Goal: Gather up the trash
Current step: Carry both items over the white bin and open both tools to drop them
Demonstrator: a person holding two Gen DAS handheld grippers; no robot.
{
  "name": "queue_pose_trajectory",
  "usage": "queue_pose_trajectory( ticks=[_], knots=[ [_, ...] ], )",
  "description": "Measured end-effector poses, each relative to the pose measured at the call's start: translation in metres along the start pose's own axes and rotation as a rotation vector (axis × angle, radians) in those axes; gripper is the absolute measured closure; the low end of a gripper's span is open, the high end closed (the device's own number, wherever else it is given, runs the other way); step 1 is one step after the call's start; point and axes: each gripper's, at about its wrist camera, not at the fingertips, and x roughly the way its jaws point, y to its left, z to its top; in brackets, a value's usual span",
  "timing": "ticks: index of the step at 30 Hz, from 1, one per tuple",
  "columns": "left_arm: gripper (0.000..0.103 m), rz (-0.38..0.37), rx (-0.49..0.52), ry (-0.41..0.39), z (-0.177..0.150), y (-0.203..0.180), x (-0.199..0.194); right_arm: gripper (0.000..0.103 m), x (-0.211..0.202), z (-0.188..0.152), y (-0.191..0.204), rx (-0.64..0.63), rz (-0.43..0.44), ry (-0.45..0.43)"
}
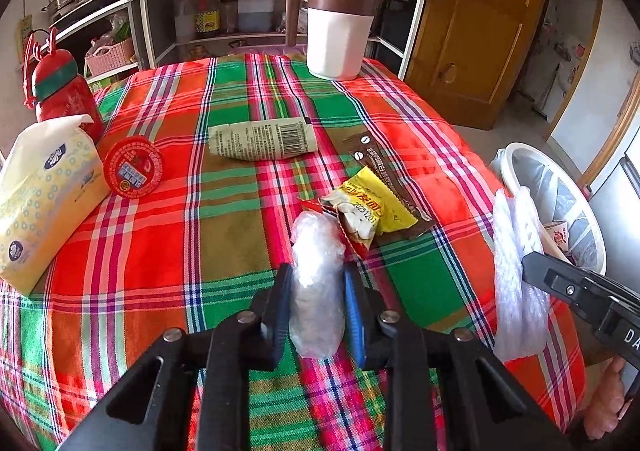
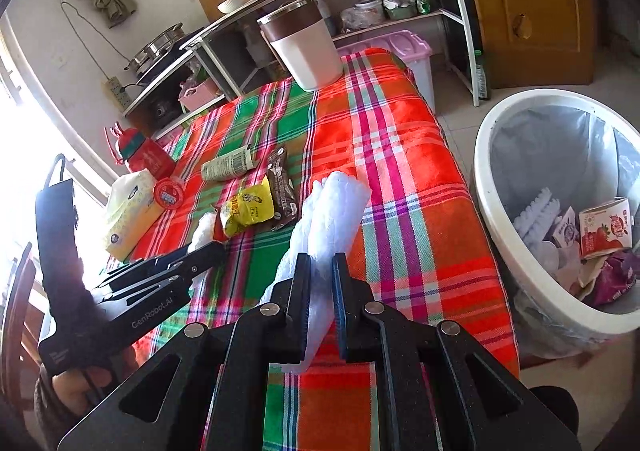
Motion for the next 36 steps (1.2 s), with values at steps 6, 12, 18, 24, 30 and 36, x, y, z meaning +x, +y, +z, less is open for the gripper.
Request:
queue_pose_trajectory(
  ticks=[6,12,18,24,30,36],
  knots=[
    [0.077,-0.002,-0.004,-0.021,-0.005,-0.003,-0.014,0.092,-0.009,-0.002,-0.002,-0.001,0.008,-0.013],
    [0.077,-0.022,0.002,-0.051,-0.004,-0.013,-0.034,0.092,-0.022,0.0,-0.006,0.007,0.013,-0.044],
    [0.077,-0.05,0.042,-0.099,0.003,-0.037,-0.053,0.092,-0.038,0.002,-0.012,0.013,0.008,-0.077],
    [0.077,-0.083,0.073,-0.132,0.01,-0.066,-0.063,0.092,-0.056,0.007,-0.027,0.016,-0.01,-0.11],
    [0.077,-0.124,0.128,-0.142,0.017,-0.103,-0.062,0.092,-0.076,0.013,-0.049,0.026,-0.049,-0.145],
    [0.077,-0.164,0.179,-0.14,0.025,-0.146,-0.053,0.092,-0.091,0.017,-0.079,0.061,-0.086,-0.171]
  ],
)
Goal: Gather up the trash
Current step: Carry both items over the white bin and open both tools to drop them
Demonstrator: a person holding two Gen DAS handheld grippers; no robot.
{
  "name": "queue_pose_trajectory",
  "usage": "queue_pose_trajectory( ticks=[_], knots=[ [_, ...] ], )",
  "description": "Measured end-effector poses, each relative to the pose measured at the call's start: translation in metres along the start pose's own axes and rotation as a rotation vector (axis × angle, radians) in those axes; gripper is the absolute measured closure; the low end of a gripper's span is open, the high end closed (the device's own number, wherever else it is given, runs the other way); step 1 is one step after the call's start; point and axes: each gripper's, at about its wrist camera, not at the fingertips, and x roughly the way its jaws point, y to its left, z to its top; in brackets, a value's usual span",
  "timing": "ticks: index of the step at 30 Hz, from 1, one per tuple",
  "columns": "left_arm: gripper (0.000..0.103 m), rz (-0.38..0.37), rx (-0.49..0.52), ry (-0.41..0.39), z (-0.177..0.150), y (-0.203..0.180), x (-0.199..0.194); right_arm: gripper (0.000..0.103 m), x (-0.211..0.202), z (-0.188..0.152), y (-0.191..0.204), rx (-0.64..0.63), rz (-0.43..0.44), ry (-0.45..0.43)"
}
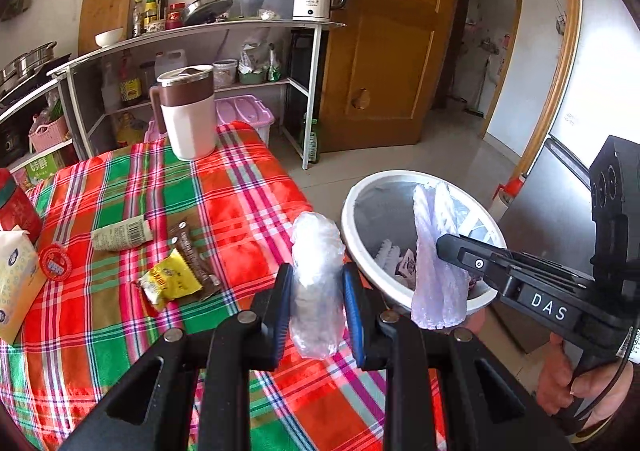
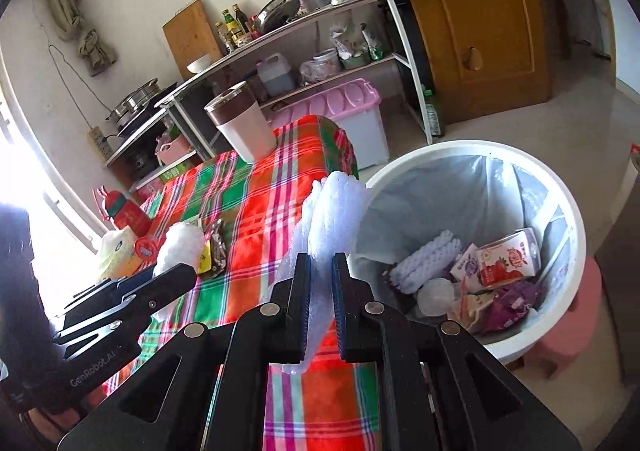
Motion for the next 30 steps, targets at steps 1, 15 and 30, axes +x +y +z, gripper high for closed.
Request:
queue_pose_trajectory(
  ticks=[1,15,30],
  knots=[
    [0.077,-0.009,0.01,0.0,0.001,-0.007,0.002,0.092,-0.002,0.001,-0.005,0.002,-0.013,-0.005],
    [0.077,-0.083,0.083,0.043,0.014,-0.074,0.044,0.092,-0.009,0.011,-0.075,0.03,-0.168,-0.012],
    [0.068,-0.095,0.083,0.118,0.015,-0.096,0.084,0.089,0.016,0.009,-0.11,0.031,-0.261,0.058]
  ],
)
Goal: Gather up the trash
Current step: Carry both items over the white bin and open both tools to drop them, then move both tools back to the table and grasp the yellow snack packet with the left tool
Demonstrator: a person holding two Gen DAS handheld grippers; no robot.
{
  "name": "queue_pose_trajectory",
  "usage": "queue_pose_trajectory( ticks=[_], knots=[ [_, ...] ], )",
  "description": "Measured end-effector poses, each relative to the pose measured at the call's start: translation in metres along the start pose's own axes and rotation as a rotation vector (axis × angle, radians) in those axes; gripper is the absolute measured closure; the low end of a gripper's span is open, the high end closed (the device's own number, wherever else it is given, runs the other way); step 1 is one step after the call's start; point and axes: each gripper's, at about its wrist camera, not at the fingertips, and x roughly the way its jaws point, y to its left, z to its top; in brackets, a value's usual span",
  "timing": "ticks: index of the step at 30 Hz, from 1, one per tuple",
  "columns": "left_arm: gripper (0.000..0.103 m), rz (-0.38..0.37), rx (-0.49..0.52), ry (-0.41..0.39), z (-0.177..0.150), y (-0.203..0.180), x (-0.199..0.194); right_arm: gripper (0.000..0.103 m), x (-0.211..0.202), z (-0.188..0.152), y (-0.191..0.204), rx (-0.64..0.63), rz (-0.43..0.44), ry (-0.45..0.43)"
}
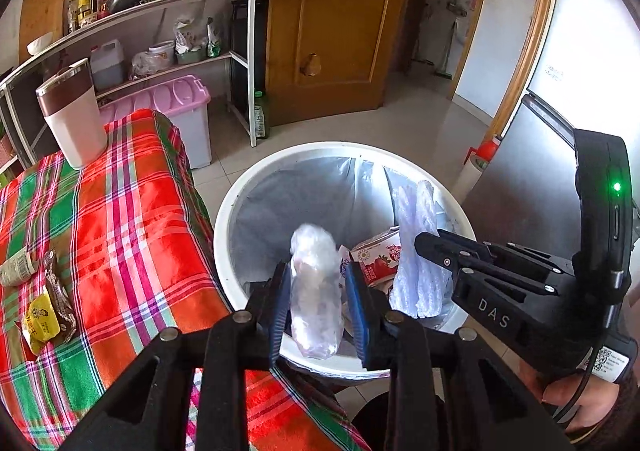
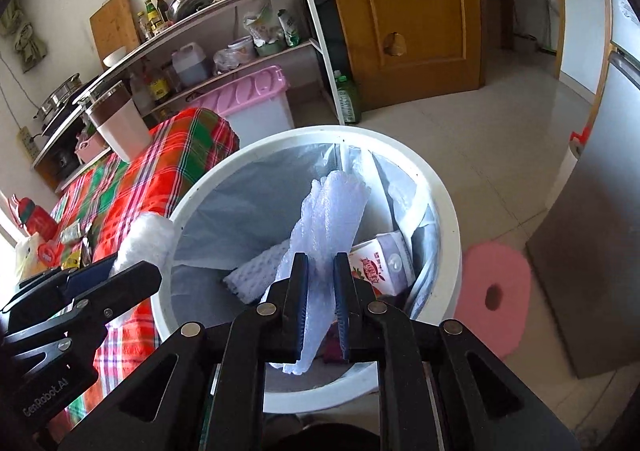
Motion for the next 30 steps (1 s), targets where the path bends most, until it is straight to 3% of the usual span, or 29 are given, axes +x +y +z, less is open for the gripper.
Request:
queue_pose_trajectory(
  ticks=[4,9,20,30],
  knots=[
    [0.058,-0.005,-0.015,0.004,-0.002,0.003,-0.001,0.084,0.002,-0.001,0.0,0.0,-0.012,0.001],
    [0.046,0.0,-0.026,-0.007,-0.004,0.007,-0.008,0.067,0.0,-0.003,0.004,0.007,-0.011,-0.007],
    [0.044,0.025,-0.061,-0.06,-0.012,0.032,-0.038,0.066,-0.016,-0.007,0.023,0.008,0.022,-0.033],
    [0.043,0.083,-0.15,-0.112,-0.031,0.081,-0.072,0.065,-0.028,-0.011,0.063,-0.039,0.087,-0.061]
  ],
)
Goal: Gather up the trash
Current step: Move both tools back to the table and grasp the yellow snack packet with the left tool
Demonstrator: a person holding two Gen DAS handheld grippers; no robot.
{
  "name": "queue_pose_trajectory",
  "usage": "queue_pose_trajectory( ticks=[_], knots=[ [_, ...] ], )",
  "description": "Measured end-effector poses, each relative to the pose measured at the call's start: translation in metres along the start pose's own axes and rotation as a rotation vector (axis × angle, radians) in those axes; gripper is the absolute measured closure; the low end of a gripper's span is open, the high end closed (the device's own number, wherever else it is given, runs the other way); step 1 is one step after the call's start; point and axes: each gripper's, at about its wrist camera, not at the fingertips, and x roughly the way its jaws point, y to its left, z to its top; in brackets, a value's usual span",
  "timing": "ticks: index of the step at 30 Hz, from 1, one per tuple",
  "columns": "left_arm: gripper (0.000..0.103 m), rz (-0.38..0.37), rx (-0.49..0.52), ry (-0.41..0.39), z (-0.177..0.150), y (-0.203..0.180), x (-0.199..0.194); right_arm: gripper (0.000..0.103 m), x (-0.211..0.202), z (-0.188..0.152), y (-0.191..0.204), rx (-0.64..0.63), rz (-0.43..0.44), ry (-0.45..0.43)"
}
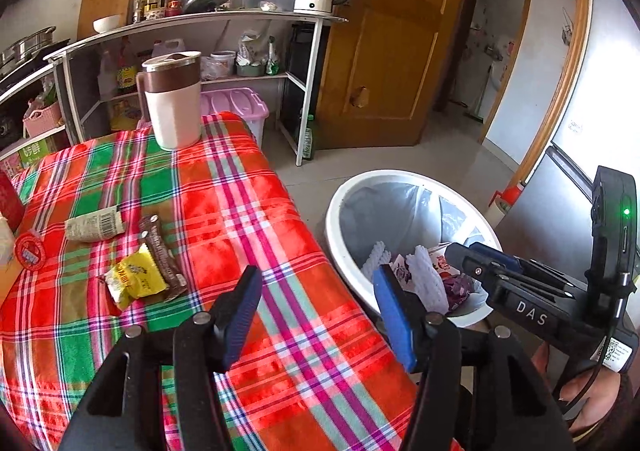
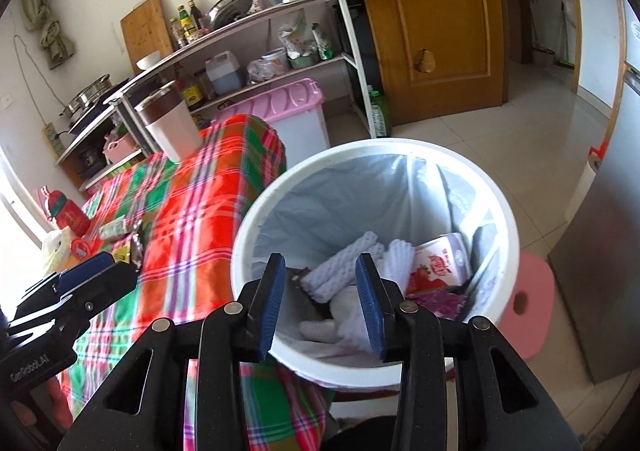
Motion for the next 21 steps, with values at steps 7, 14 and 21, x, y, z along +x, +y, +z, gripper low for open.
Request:
queue_pose_trajectory(
  ticks=[7,14,21],
  knots=[
    [0.041,0.073,-0.06,-0.018,-0.012,0.047,-0.02,0.06,0.005,0.0,0.031,-0.045,0.046,-0.003],
    [0.04,0.156,-0.151,-0.009,-0.022,0.099,-0.026,0.06,0.016,-0.002,0.057,-0.074,0.082,0.012],
    [0.038,0.163,-0.2,0.034,-0.022,0.132,-0.005,0.059,0.032,-0.001,0.085,-0.124,0.102,0.035]
  ],
)
